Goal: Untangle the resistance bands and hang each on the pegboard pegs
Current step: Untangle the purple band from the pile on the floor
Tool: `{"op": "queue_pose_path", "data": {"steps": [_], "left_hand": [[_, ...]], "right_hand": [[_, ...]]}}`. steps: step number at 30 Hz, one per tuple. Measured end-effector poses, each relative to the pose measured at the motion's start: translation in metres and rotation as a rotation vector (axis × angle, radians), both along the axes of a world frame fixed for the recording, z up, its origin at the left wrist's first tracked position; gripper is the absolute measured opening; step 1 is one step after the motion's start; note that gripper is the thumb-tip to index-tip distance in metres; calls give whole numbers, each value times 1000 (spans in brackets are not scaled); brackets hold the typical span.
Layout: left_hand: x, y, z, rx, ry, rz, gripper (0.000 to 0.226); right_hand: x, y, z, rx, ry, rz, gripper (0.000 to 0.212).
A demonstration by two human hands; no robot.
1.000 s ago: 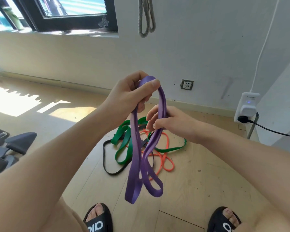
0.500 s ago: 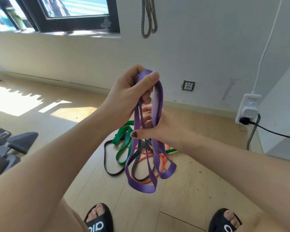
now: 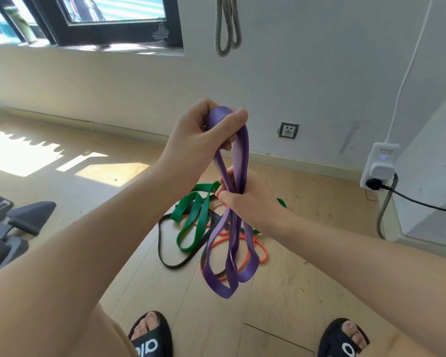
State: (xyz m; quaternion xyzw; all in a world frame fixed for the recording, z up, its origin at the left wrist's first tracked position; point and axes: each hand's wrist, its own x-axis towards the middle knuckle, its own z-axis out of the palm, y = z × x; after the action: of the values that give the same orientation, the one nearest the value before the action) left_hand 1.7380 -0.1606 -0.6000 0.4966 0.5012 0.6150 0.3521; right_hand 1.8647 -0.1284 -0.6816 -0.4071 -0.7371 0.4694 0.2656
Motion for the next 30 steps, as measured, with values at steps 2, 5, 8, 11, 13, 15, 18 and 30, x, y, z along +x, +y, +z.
{"op": "queue_pose_path", "data": {"steps": [2, 5, 8, 11, 13, 15, 18, 30], "left_hand": [[2, -1, -1, 6, -16, 8, 41], [2, -2, 2, 17, -39, 45, 25], [-4, -1, 4, 42, -96, 87, 30], [-12, 0, 5, 54, -141, 143, 33], [-19, 0, 5, 63, -133, 176, 40], [-27, 1, 4, 72, -116, 222, 50], [-40, 0, 2, 68, -110, 285, 45], [-113, -27, -68, -991, 557, -103, 35]], "right_hand": [[0, 2, -2, 8, 1, 9, 7], [0, 6, -3, 21, 11, 37, 12], [1, 16, -6, 39, 11, 47, 17], [7, 28, -15, 87, -25, 55, 10], [11, 33, -24, 90, -77, 62, 16], [15, 37, -32, 88, -127, 85, 17], [20, 37, -39, 77, -152, 125, 19], [45, 63, -11, 318, -529, 122, 7]]}}
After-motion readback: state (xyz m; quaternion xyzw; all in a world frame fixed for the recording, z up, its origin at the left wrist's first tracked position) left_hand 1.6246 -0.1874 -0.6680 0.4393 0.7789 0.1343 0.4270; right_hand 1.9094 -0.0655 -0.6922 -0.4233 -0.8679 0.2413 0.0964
